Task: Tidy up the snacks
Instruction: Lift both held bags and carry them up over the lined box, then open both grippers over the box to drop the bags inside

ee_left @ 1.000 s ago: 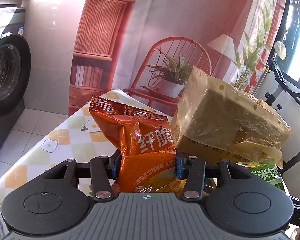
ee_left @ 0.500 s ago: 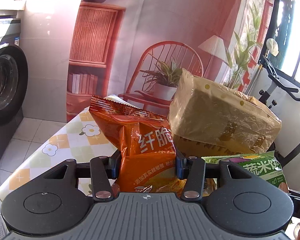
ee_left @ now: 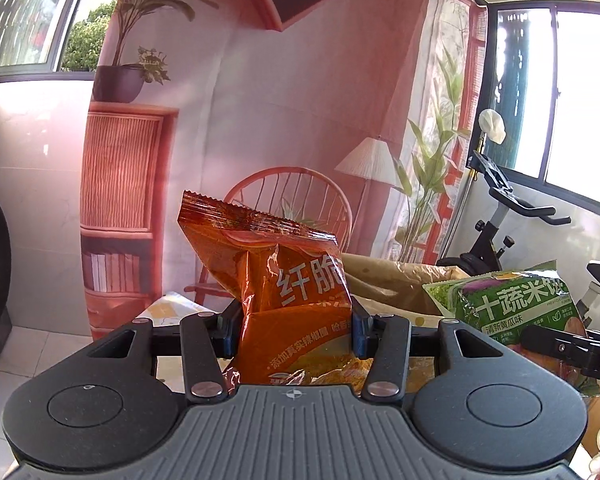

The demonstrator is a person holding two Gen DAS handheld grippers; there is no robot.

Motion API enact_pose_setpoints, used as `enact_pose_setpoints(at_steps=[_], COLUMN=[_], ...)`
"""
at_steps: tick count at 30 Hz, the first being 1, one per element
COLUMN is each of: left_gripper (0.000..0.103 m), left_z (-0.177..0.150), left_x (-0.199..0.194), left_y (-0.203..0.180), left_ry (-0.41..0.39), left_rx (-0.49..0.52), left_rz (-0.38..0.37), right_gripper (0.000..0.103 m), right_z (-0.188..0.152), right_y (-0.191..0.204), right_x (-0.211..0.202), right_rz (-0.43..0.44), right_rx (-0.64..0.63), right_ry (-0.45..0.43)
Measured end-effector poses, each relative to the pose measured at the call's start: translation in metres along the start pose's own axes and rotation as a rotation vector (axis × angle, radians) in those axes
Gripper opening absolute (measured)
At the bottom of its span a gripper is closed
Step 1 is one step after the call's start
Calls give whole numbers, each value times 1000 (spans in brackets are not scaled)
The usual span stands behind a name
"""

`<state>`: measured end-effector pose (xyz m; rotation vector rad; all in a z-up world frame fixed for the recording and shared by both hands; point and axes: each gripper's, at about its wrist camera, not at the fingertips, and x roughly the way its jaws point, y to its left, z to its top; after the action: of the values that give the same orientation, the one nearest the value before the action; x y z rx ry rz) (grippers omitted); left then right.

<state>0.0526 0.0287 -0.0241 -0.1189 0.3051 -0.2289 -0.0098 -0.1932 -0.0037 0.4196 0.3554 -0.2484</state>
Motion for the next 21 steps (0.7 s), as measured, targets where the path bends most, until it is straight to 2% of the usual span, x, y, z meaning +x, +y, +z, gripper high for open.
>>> enact_pose_setpoints(at_steps=[4,11,16,21], left_gripper=[52,52,52,52], left_z=[17,49,63,63], left_x=[10,39,80,132], left_y=[-16,-30,-48,-69], left_ry=[-34,-76,-50,29], left_rx=[38,91,163,242], left_rz=[-18,-23,-16,-15], right_gripper=[57,57,57,57], right_z=[16,51,67,68], right_y=[-6,-26,-46,-62], right_x=[8,28,66,112], right_rz=[-75,-135,-183,-240], right_rx=[-65,-117,-175,-239], right_ry=[-64,-125,-72,27])
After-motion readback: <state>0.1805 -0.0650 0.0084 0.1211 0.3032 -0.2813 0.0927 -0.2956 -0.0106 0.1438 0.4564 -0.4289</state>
